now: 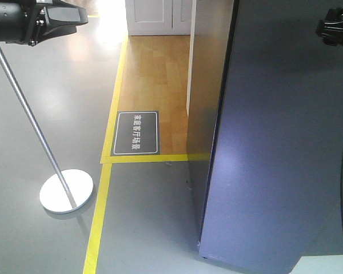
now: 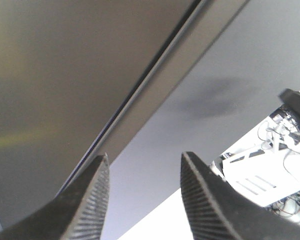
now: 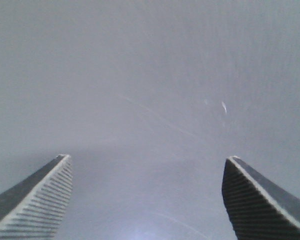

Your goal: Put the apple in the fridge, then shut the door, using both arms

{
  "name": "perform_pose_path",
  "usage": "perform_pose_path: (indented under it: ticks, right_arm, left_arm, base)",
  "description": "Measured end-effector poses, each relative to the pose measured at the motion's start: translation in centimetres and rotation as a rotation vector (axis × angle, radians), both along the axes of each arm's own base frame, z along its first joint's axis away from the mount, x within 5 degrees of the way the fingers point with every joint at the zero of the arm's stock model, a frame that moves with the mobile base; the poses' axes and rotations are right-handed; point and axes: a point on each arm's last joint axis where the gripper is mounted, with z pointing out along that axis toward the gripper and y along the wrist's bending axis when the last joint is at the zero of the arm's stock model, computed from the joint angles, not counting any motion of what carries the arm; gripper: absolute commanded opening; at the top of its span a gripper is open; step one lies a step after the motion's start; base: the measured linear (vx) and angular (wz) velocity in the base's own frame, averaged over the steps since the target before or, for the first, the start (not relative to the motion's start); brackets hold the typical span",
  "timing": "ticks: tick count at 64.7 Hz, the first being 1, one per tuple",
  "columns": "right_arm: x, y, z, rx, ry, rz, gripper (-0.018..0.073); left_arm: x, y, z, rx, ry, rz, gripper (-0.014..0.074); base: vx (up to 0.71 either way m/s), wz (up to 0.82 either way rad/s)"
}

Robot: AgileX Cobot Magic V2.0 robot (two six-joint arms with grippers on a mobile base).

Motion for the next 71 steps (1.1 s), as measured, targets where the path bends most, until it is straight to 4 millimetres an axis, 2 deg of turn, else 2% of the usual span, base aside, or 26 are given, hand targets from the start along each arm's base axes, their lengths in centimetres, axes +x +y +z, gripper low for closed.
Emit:
perform_pose_path:
  ticks: [21, 45, 71]
  right_arm:
    - [3.4, -0.4, -1.5, -0.003, 0.015, -0.046, 0.0577]
    - [6.1, -0.6, -1.6, 0.034, -0.010, -0.077, 0.0577]
    - [9.4, -0.1, -1.1, -0.023, -0.005, 0.009, 0.0577]
  left_arm:
    - [0.0, 0.0, 0.0, 0.000, 0.000, 0.000, 0.0335]
    - [0.0, 0.0, 0.0, 0.000, -0.001, 0.001, 0.0335]
    - [0.0, 0.0, 0.0, 0.000, -0.001, 0.001, 0.0335]
  base:
    - [0.00, 0.00]
    - [0.00, 0.00]
    - [0.00, -0.01]
